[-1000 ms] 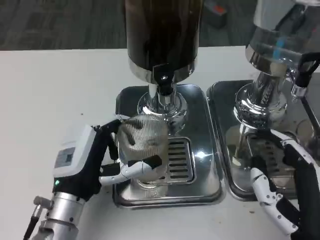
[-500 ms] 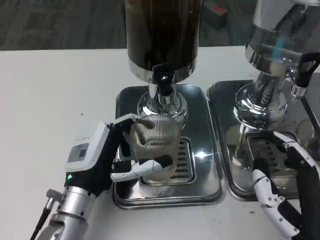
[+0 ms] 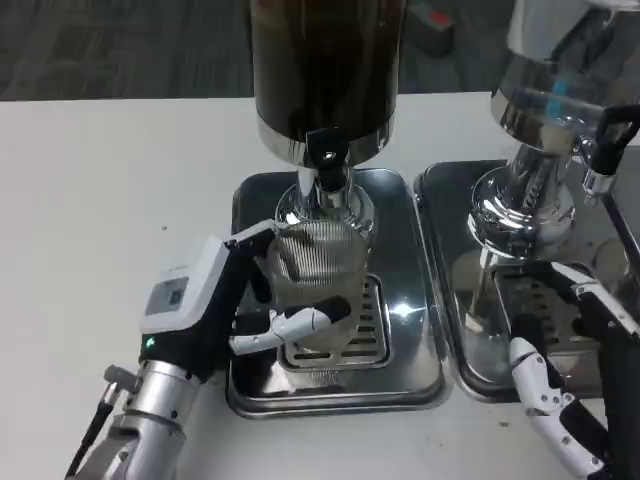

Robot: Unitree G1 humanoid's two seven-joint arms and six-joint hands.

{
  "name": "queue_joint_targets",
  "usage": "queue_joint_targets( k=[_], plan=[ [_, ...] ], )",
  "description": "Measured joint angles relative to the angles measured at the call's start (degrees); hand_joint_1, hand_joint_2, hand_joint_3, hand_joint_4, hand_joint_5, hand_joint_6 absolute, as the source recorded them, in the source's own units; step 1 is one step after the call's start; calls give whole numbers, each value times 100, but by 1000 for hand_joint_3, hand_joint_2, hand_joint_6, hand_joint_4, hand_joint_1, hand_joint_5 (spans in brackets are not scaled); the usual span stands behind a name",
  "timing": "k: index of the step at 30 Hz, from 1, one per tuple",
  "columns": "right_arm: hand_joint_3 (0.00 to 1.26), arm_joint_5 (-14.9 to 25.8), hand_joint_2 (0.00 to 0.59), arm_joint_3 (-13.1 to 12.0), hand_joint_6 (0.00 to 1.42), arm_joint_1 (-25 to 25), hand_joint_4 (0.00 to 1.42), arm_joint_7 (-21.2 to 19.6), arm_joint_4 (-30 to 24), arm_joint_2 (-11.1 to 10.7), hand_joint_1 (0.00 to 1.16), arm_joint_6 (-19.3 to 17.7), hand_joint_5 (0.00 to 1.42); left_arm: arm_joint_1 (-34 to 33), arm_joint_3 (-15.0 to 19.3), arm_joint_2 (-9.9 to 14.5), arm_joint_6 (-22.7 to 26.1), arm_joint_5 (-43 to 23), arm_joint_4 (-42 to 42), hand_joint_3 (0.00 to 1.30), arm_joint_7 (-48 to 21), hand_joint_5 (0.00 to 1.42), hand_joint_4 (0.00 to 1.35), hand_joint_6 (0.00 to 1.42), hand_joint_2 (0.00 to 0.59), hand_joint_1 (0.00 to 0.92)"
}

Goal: Grasp the cup under the faucet to collect the drink, then remove the cup.

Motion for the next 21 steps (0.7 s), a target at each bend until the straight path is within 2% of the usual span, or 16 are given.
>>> queue_joint_targets(
  k=[6, 21],
  plan=[
    [317, -5, 463, 6, 328, 77, 257, 27, -19, 22, 350, 0, 235, -110, -18, -19, -3, -33, 138, 419, -110, 797, 581, 1140, 87, 208],
    [317, 26, 464, 5, 339, 71, 257, 117, -22, 45, 354, 2, 239, -111, -16, -18, -55, -244, 179, 356, -539, 720, 518, 1064, 61, 138]
  ],
)
